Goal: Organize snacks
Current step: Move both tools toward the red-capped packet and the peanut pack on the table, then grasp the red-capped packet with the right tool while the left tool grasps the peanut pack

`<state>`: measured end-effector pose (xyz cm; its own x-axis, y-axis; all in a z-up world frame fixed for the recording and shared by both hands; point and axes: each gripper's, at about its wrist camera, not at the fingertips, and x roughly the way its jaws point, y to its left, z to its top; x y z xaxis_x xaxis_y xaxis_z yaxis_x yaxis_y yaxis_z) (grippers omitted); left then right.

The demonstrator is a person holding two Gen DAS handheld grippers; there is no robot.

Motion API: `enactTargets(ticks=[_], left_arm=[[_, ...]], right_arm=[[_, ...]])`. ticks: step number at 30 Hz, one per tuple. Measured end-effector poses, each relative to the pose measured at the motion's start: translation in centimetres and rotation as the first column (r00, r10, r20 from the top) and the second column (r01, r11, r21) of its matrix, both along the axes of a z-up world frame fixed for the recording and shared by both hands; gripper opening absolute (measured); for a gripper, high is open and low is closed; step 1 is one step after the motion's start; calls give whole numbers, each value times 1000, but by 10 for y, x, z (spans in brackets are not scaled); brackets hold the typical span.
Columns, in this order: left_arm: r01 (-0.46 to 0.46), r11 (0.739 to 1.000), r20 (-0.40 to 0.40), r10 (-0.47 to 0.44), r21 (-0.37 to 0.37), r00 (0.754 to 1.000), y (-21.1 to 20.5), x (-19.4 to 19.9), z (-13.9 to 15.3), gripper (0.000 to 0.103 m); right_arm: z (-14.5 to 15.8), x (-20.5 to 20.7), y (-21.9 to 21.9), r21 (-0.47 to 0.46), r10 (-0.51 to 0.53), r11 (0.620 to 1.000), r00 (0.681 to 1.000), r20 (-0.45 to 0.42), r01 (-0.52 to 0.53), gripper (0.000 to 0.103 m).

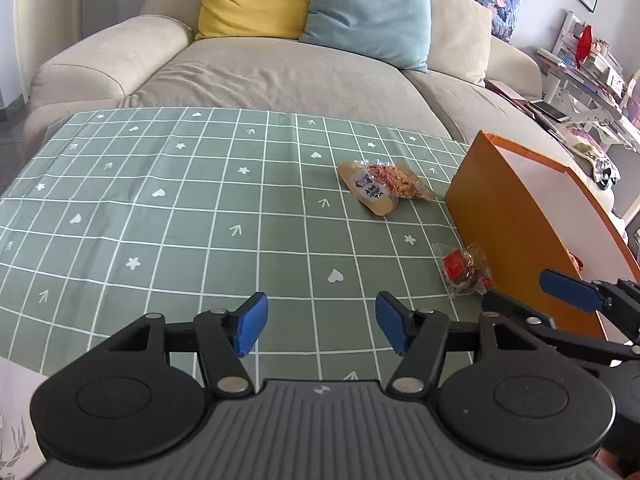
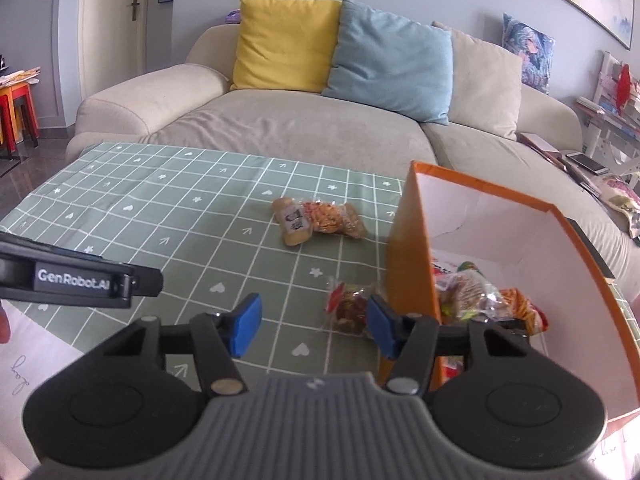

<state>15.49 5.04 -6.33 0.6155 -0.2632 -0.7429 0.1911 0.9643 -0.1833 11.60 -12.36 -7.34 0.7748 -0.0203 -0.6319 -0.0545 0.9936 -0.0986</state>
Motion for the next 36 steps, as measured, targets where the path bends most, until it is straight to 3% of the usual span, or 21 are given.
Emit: enactTargets(ticks=[11, 22, 28, 31, 36], left_arm=[[-2, 999, -40, 4, 41, 999, -3, 17, -26, 72], [-20, 999, -65, 23, 45, 998, 1, 31, -35, 71], [-25, 999, -79, 29, 45, 996, 2, 34, -38, 71], [-30, 999, -84, 34, 46, 996, 3, 35, -39, 71], [1, 999, -77, 3, 51, 997, -3, 41, -38, 71]], right_arm=[[-38, 47, 23, -201, -99, 975, 995, -27, 92, 51], [-69, 88, 34, -353, -171, 928, 977, -126, 118, 51], [-78, 102, 32, -331, -184, 936, 968, -169, 120, 50], [-78, 104, 27, -322, -188, 939, 966, -176, 124, 37], [-70, 104, 15, -204, -106, 977, 977, -183, 68, 34]])
